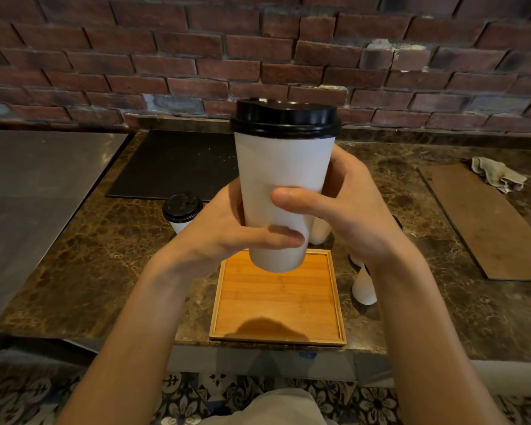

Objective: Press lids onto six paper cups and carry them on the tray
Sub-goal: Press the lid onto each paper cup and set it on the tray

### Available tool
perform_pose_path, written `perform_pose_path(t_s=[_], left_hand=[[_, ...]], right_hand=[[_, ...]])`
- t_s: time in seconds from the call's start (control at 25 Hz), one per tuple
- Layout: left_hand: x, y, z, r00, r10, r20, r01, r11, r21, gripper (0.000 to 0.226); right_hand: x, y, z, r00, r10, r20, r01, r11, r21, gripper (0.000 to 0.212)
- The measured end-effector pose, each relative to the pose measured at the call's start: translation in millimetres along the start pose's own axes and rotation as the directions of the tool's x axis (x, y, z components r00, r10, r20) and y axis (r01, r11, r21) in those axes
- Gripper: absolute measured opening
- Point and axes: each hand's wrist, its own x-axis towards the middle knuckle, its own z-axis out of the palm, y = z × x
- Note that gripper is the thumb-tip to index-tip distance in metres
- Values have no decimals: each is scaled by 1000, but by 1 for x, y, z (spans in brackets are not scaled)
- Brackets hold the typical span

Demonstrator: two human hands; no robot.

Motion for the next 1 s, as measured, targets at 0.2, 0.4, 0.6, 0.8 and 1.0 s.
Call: perform_pose_path(t_s=[0.2,0.4,0.6,0.8,1.0], left_hand=[[-2,-1,-1,1000,18,3,-18,1000,-14,60],[0,-2,4,998,29,-51,-29,1000,2,61],[3,-3,8,980,35,-194,-14,994,109,73],[8,-6,15,955,80,-286,-36,987,155,75],[10,-8,17,950,78,-303,-20,981,191,66]], right_hand=[[-2,1,0,999,21,29,-21,1000,-6,56],[-2,-1,2,999,33,-21,-34,995,-94,61],[-2,-4,9,988,39,-152,-68,980,-187,66],[-2,1,20,947,8,-320,-102,955,-278,74],[-3,4,26,918,4,-398,-139,940,-312,79]])
